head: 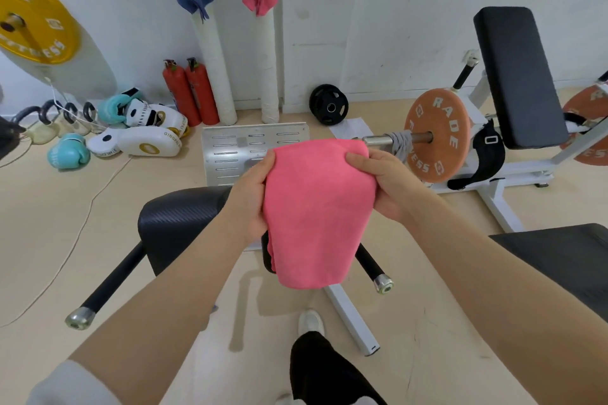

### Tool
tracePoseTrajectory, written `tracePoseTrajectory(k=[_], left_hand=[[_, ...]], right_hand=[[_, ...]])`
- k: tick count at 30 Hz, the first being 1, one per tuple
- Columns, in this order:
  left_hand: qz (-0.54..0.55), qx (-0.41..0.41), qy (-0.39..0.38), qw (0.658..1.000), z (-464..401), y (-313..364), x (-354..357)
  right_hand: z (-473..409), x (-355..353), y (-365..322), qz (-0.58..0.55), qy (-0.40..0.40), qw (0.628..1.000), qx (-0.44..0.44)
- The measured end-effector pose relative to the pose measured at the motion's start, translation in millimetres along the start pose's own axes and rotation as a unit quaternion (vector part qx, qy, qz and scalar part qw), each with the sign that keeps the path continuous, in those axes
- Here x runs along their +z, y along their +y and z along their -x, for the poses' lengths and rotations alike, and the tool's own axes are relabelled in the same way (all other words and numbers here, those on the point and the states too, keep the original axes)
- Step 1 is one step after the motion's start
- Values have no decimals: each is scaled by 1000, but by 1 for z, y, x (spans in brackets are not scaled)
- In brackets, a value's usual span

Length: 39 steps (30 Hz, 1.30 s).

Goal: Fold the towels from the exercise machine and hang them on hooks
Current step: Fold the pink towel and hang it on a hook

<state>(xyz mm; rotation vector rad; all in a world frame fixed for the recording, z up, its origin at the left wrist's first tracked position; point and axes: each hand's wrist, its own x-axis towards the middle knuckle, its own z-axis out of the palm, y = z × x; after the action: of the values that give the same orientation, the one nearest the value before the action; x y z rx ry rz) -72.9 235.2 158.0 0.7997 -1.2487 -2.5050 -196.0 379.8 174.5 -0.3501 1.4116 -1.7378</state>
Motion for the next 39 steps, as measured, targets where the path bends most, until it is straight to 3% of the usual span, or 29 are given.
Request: tracePoseTrajectory(k=[6, 11, 16, 20, 23, 26, 28, 29, 31, 33, 34, 35, 37, 39], left_hand=[[38, -71, -92, 993, -35, 7, -4], [-75, -87, -135, 984, -55, -4, -17], [-67, -75, -80, 992, -59, 1, -1], [-35, -62, -34, 997, -56, 18, 2], [-58, -55, 19, 997, -50, 25, -1], [-26, -49, 88, 995, -39, 23, -2], [37, -37, 128, 990, -28, 27, 14], [108, 5, 137, 985, -20, 32, 22], [266, 57, 118, 955, -7, 40, 31], [87, -5, 43, 995, 8, 37, 33], [-30, -34, -4, 999, 15, 34, 32], [-190, -48, -28, 980, 18, 32, 26], [-366, -31, 17, 930, 30, 37, 21], [-569, 22, 82, 818, 40, 38, 22]], right_hand=[[-55, 9, -28, -88, 10, 996, 22], [-90, 4, -46, -102, 46, 990, 84], [-111, -8, -52, -171, 64, 979, 85], [-104, -13, -35, -42, -13, 979, 198], [-89, -7, -23, -41, -34, 972, 230], [-81, 4, -9, 166, 57, 976, 128], [-71, 13, -4, 318, 105, 942, -22], [-62, 22, -5, 357, 68, 928, -81], [-46, 40, -4, 402, -43, 908, -114], [-37, 54, 3, 402, -102, 904, -106], [-33, 59, 7, 391, -111, 907, -110], [-29, 62, 11, 386, -113, 908, -117], [-20, 66, 17, 367, -137, 912, -124], [-9, 69, 24, 300, -160, 935, -104]])
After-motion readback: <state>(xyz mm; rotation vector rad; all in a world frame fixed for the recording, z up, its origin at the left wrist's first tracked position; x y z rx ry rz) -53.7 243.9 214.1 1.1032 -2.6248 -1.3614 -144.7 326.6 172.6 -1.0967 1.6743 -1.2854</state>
